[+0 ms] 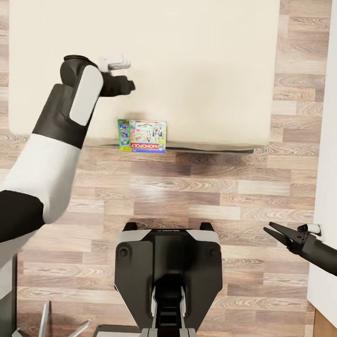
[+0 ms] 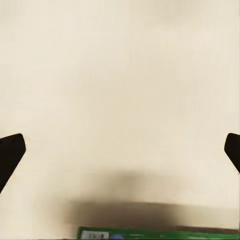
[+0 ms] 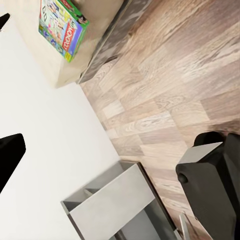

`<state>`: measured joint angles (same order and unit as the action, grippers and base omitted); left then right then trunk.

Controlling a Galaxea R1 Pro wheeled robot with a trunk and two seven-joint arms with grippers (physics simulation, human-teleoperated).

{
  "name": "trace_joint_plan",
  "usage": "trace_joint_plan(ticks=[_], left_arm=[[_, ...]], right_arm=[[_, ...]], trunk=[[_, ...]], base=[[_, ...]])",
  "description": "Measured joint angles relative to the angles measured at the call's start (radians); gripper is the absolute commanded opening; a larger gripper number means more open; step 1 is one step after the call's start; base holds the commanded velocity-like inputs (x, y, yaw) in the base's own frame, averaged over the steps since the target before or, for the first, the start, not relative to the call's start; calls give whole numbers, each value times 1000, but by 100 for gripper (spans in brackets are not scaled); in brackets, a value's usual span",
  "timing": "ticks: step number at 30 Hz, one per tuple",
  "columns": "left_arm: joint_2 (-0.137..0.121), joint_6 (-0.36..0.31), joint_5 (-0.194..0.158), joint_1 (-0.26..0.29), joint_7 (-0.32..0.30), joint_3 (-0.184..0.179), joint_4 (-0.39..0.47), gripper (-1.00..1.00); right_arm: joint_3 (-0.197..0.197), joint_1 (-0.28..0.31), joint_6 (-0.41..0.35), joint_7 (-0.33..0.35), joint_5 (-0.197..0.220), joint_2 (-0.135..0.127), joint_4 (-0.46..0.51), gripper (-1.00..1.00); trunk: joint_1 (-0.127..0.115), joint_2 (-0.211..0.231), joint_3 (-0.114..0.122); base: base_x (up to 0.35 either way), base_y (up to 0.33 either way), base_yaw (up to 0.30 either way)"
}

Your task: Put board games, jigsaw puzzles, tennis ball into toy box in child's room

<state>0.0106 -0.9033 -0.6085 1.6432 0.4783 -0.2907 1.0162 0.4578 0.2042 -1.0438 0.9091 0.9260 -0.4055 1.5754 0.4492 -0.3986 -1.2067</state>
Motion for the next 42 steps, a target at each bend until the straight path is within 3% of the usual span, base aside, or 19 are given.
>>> trace_joint_plan(ticks=[3, 4, 5, 6, 7, 8, 10, 11, 14, 16, 18, 21, 26, 27, 32, 34, 36, 42], left_arm=[[-34, -60, 0, 0, 5, 102, 63, 100], [-60, -92, 0, 1, 6, 158, 97, 100], [-108, -137, -57, -4, 3, 304, 146, 100], [-237, -142, -56, -9, 0, 345, 146, 100], [-287, -142, -107, -28, -2, 384, 133, 100], [-341, -142, -187, -60, -5, 410, 108, 100], [-411, -142, -299, -101, -9, 424, 71, 100], [-475, -142, -414, -139, -11, 425, 31, 100], [-578, -141, -604, -205, -15, 393, -26, 100], [-710, -141, -804, -295, -27, 322, -64, 100], [-824, -144, -968, -407, -79, 266, -80, 100], [-885, -144, -1047, -494, -150, 243, -94, 100], [-943, -143, -1094, -611, -300, 227, -160, 100], [-958, -143, -1094, -644, -365, 223, -206, 100], [-979, -143, -1079, -692, -524, 218, -355, 100], [-982, -144, -1043, -701, -590, 212, -420, 100], [-984, -144, -984, -707, -664, 201, -489, 100], [-985, -118, -756, -715, -901, 175, -651, 100]], right_arm=[[0, 0, 0, 0, 0, 0, 0, 100], [0, 0, 0, 0, 0, 0, 0, 100], [0, 0, 0, 0, 0, 0, 0, 100], [0, 0, 0, 0, -1, 0, 0, 100], [0, 0, 0, 0, -1, 0, 0, 100], [0, 0, 0, 0, -1, 0, 0, 100], [0, 1, 1, 0, -1, -1, 0, 100], [0, 1, 2, 0, -1, -1, 0, 100], [1, 1, 3, 0, -1, -2, 0, 100], [1, 1, 4, 0, -1, -2, 0, 100], [1, 1, 4, 0, -1, -2, 0, 100], [1, 1, 4, 0, -1, -4, 0, 100], [1, 1, 4, 0, -1, -4, 0, 100], [1, 1, 4, 0, -1, -3, 0, 100], [1, 1, 4, 0, -1, -2, 1, 100], [1, 1, 5, 0, -1, -2, 1, 100], [1, 1, 5, 0, -1, -2, 1, 100], [1, 1, 24, 1, -1, -3, 0, 100]], trunk=[[0, 0, 0], [0, 0, 0], [0, 0, 0], [0, 0, 0], [0, 0, 0], [0, 0, 0], [0, 0, 0], [0, 0, 0], [0, 0, 0], [0, 0, 0], [0, 0, 0], [0, 0, 0], [0, 0, 0], [0, 0, 0], [0, 0, 0], [0, 0, 0], [0, 0, 0], [0, 0, 0]], base=[[0, 0, 0], [0, 0, 0], [0, 0, 0], [0, 0, 0], [0, 0, 0], [0, 0, 0], [0, 0, 0], [0, 0, 0], [0, 0, 0], [0, 0, 0], [0, 0, 0], [0, 0, 0], [0, 0, 0], [0, 0, 0], [0, 0, 0], [0, 0, 0], [0, 0, 0], [0, 0, 0]])
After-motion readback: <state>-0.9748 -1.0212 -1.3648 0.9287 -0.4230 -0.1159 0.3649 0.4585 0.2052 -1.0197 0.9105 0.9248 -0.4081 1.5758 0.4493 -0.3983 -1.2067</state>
